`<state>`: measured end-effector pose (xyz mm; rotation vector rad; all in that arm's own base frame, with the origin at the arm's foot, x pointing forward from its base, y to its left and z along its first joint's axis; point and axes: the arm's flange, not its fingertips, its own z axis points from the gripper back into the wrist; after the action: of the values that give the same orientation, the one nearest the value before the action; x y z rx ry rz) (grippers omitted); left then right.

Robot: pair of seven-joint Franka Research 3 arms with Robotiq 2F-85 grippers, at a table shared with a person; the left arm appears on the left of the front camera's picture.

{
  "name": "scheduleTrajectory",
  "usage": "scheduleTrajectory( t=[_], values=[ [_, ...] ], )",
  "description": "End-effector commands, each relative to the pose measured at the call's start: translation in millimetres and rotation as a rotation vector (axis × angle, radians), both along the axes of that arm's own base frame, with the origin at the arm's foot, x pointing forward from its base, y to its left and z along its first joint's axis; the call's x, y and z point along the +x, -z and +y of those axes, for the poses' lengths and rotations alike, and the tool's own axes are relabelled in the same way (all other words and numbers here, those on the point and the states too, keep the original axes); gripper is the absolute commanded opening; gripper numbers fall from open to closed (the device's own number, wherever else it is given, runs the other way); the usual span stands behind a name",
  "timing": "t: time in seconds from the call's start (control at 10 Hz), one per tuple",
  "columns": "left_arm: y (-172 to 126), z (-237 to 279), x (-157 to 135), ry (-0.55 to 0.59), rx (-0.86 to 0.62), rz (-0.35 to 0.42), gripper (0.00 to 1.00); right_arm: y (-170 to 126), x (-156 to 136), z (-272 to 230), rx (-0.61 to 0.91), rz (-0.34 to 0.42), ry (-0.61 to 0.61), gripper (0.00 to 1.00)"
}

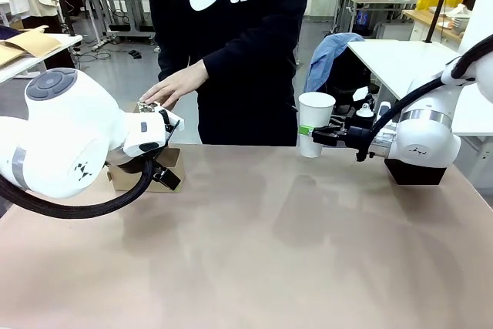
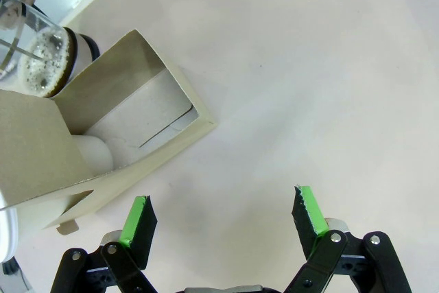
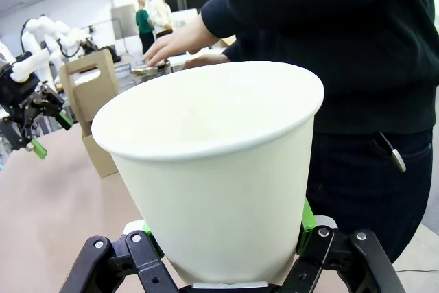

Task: Pour a drink into a cup and package it in a carrier.
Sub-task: When a person places the Paper Cup Lid on the 600 ml Paper Cup , lift the 600 ml Paper Cup.

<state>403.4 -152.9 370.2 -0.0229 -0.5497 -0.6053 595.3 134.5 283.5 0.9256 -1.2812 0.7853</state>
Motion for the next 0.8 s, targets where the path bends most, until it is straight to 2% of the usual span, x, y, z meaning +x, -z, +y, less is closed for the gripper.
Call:
scheduleTrajectory(
  t=[0.0,0.7],
  values=[
    [-0.2,0.6,0.0,0.0,-0.002,0.0,1.0,-3.7,-0.6,1.9,0.011,-0.009,0.017,0.81],
    [-0.2,0.6,0.0,0.0,-0.002,0.0,1.0,-3.7,-0.6,1.9,0.011,-0.009,0.017,0.81]
  ],
)
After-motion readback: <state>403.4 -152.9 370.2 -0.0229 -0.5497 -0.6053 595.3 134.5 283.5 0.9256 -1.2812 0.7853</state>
